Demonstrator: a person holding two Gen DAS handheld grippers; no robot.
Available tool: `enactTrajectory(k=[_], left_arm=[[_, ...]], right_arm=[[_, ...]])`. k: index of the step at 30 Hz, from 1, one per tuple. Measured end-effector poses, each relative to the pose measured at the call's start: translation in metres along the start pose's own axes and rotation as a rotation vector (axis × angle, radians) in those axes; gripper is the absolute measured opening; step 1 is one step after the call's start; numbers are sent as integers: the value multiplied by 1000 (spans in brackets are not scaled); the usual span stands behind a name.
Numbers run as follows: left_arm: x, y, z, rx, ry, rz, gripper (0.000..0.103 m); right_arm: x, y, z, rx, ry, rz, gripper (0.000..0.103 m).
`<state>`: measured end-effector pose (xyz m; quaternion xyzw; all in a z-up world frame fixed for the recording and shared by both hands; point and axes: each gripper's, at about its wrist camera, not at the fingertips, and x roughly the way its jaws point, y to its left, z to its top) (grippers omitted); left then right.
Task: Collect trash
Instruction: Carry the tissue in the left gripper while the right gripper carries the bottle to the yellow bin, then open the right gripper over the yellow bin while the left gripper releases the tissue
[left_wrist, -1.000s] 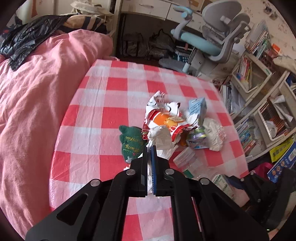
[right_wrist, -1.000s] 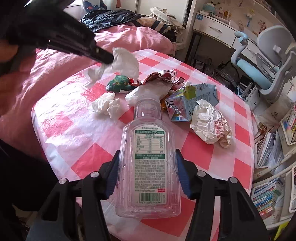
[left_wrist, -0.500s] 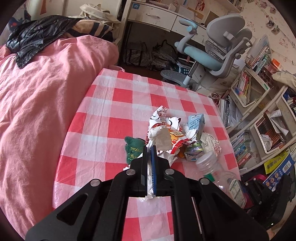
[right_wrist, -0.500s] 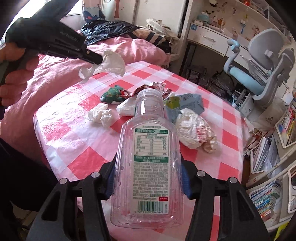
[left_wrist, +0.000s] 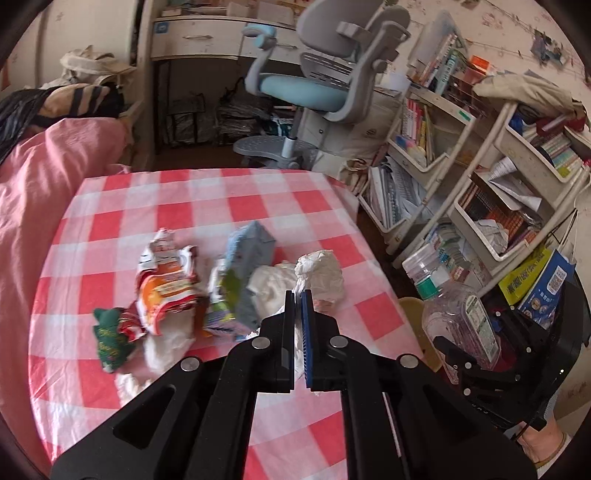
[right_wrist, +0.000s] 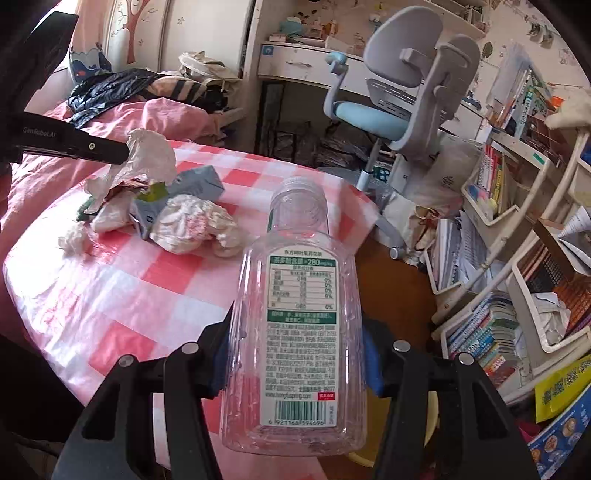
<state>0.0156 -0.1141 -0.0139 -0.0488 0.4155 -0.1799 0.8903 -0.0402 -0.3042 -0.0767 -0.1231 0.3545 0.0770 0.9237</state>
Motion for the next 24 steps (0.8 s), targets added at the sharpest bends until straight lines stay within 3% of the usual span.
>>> enactTrajectory(k=[10,17,24], left_arm=[[64,-116,8,104,45,-89,4],[102,-159,7,138,85,-107,4],[154,-200,3,115,146,-136,4]], right_arm=[[26,-81,-43,44,112,-63,55],[55,-128,-67,153,177,-23,56],[79,-153,-84,214,218,-36,56]])
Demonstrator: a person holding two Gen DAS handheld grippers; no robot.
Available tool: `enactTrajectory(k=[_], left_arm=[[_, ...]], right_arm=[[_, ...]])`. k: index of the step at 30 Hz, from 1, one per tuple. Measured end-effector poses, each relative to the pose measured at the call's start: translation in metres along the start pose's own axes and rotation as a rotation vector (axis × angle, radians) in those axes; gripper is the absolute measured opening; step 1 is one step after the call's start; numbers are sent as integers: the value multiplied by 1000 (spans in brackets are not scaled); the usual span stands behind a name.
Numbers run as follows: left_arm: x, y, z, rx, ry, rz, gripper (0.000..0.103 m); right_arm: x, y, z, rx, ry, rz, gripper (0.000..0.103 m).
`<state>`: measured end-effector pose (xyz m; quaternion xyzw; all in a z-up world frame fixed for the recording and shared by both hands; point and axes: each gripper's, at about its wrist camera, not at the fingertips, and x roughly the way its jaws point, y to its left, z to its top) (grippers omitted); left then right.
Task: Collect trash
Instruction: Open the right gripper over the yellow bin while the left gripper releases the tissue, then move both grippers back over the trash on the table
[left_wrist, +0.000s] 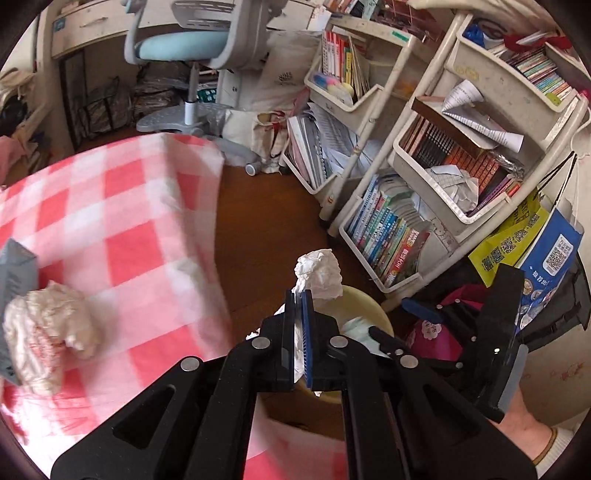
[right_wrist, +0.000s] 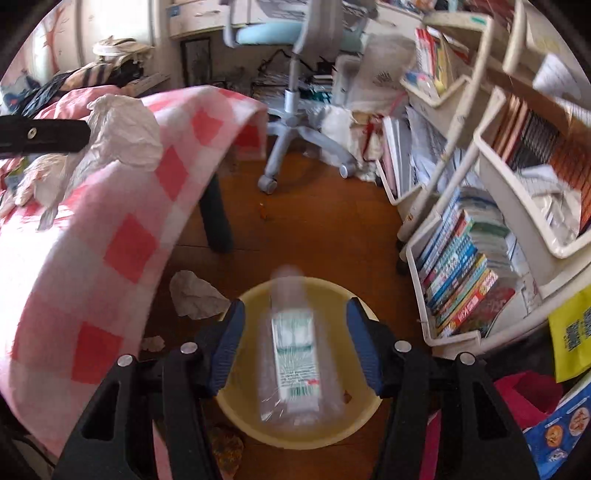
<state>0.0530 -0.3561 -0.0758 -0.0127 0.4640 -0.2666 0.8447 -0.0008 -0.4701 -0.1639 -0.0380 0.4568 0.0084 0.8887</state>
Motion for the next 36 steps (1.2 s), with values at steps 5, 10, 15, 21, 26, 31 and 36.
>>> enactTrajectory(k=[5,10,15,21,26,31,36], left_arm=[[38,-32,-7,46,81,-38,5],[53,-47,-11,55,114,-66,15],[41,-31,-12,14,86,-43,53],[-8,6,-14,-24,12,49,60],[-47,40,-17,-58,-35,124,64],[-86,72,-29,-90,-65,193,65],[-137,114,-44,-126,-133,243,70]], right_arm=[[-10,-32,-4,85,-5,-112,57],[-39,-67,-5,294,-54,-197,66],[-74,-63,3,319,-173,-166,73],[-83,-29,19,169,-259,-53,75],[-86,16,31,8,-290,13,76],[-97,71,35,-177,-346,54,79],[-102,118,40,-301,-382,80,82]])
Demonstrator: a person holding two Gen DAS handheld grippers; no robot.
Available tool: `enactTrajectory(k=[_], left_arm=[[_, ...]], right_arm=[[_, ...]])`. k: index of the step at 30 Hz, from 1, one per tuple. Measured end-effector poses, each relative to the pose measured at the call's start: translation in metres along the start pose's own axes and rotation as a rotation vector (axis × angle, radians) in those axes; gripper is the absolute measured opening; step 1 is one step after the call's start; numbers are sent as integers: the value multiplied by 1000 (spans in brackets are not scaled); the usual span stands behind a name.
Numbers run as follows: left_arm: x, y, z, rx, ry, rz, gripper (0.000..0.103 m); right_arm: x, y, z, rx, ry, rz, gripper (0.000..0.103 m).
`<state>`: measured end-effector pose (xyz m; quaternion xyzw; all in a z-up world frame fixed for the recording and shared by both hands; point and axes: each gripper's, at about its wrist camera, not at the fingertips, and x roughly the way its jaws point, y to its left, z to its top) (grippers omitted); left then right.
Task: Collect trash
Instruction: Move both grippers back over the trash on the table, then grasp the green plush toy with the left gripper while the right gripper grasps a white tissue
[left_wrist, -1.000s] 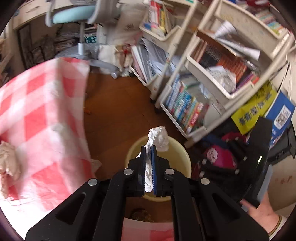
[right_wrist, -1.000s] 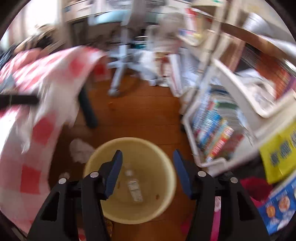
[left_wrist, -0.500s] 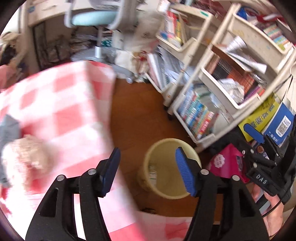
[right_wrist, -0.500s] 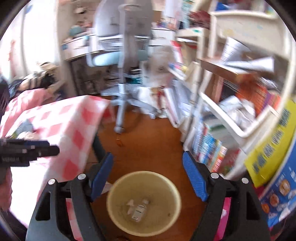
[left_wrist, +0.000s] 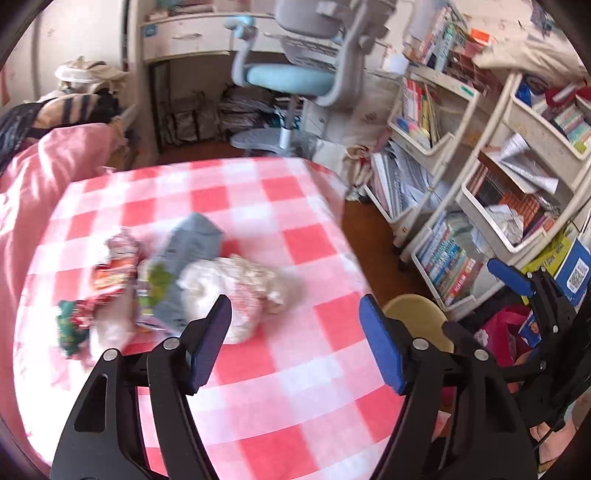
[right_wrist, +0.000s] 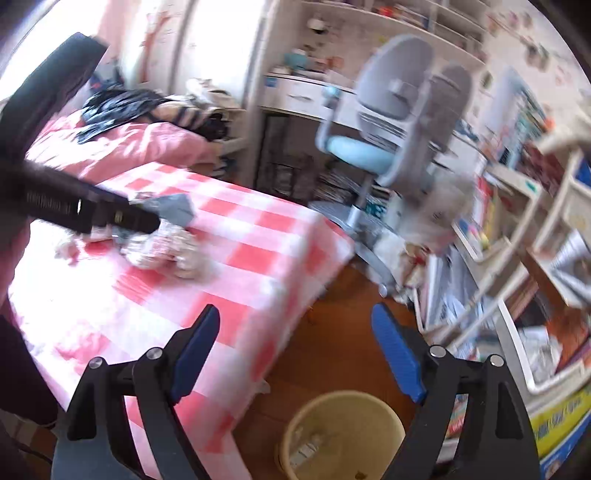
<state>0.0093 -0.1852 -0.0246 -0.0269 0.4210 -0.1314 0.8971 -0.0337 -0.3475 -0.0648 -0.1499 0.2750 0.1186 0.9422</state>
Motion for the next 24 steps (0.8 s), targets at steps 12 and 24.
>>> enactTrajectory(k=[12,24], left_arm=[[-55,191,-19,-338,-10,169,78],[-39,261,-37,-484,32,152,79]], right_arm=[[21,111,37,-201,22,160,83],[45,212,63,-200,58,432,81]])
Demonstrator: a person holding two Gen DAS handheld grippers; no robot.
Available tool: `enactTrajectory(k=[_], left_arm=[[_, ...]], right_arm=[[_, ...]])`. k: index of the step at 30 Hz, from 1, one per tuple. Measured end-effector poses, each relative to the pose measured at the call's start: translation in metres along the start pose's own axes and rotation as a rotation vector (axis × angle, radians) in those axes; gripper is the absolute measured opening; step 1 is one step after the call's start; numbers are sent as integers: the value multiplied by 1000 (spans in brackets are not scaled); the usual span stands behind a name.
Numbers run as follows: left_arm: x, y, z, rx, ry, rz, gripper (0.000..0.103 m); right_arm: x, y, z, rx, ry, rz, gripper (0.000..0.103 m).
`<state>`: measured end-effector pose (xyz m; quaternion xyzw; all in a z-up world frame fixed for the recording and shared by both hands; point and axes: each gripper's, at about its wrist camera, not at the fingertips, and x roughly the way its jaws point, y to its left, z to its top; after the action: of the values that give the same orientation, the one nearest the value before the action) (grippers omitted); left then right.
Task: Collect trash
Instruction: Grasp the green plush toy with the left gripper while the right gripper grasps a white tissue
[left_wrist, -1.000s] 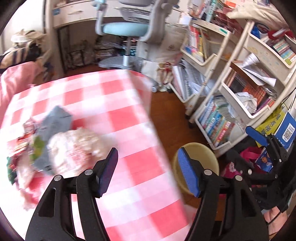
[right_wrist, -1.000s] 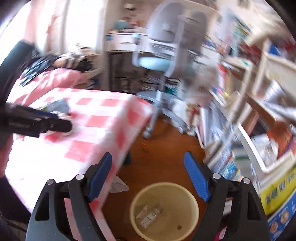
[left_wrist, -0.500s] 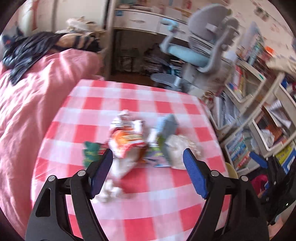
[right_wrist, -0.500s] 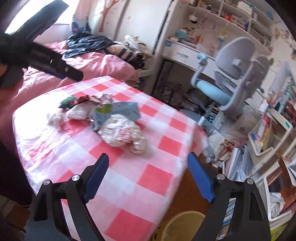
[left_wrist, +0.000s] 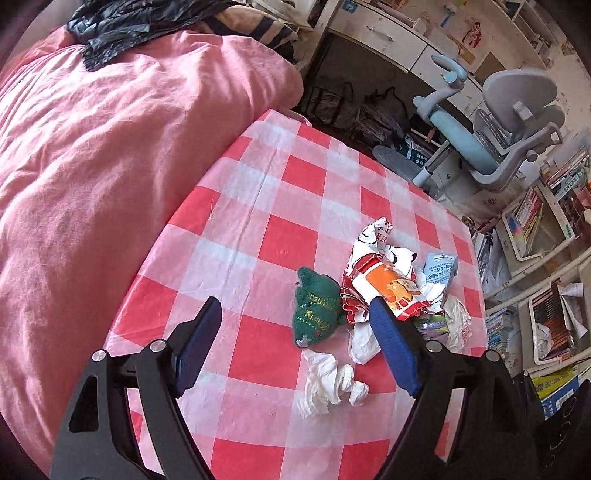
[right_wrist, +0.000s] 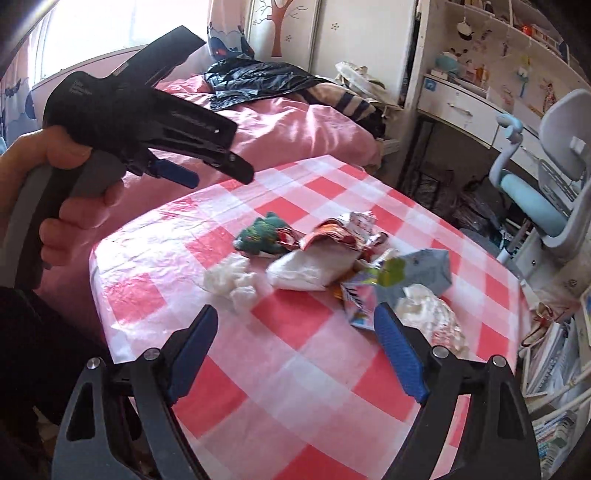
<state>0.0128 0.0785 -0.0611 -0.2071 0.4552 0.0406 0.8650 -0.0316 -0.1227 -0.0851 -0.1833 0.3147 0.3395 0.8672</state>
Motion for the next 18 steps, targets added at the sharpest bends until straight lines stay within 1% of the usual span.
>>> enactTrajectory(k=[3,7,9,10,14,17,18], left_arm=[[4,-4,1,40,7,43,79],[19,-6,2,109,40,127,79],[26,-4,3,122,54,155,79],[28,-2,3,124,61,159,79],[39,-3,5,142,88,168,79],[48,-9,4,176,106,178,79],[52,-11,3,187,113,181,79]], right_arm=[[15,12,6,-4,18,29,72],[33,24,12,-11,35,51,66],[41,26,14,1,43,62,64],[45,27,15,10,49,68,60],[59,27,18,23,74,90,55],[67,30,17,14,100,89,50],[70,30,16,12,113,90,46]])
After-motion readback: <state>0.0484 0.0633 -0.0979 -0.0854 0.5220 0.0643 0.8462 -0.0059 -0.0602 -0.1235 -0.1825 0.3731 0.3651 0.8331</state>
